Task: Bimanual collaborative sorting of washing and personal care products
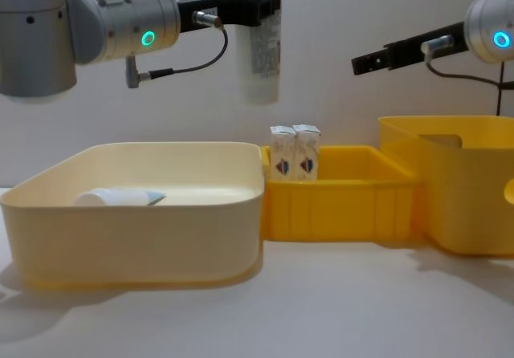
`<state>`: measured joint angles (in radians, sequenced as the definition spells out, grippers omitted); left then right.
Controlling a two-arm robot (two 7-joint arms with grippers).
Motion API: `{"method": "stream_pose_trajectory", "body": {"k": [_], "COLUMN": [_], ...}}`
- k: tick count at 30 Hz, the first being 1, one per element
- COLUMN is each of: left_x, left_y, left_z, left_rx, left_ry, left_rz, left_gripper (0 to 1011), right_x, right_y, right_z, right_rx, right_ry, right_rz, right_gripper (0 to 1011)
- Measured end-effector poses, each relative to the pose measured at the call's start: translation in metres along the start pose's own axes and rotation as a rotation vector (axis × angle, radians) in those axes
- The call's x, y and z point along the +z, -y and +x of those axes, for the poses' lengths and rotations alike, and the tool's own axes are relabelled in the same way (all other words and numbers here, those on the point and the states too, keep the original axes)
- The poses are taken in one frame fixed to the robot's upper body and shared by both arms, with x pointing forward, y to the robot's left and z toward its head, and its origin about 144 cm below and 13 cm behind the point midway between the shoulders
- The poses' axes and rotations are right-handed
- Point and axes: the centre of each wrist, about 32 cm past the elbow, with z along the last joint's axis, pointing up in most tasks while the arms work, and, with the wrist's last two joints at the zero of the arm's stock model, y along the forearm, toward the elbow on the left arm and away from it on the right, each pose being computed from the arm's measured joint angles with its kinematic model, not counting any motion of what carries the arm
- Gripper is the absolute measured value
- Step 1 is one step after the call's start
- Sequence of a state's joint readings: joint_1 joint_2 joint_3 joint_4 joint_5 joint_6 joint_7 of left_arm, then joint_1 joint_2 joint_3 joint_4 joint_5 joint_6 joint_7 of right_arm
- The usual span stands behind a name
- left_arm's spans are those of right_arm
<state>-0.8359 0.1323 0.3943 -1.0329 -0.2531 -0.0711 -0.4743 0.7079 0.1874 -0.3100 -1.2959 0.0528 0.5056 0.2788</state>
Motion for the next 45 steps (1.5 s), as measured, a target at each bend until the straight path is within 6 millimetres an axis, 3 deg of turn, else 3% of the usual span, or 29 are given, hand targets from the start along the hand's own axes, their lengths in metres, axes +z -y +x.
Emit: {"method": "stream_pose_trajectory", "body": {"k": [26,45], "left_x": [0.021,0.021], "left_y": [0.01,0.011], "left_z": [-0.004,-0.007], "left_rx": [-0.036,-0.019], "left_ry": [0.042,0.064], "left_rz": [0.003,0.029], "left_gripper": [271,271], "right_x": [0.013,0.035], "right_y": [-0.041,-0.019], "right_z": [-0.02,0.003], "right_rx": [0.234,0.476], "right_ry": [0.22,0.211], "right_rz": [0.108,0.093], "right_gripper": [1001,1001]}}
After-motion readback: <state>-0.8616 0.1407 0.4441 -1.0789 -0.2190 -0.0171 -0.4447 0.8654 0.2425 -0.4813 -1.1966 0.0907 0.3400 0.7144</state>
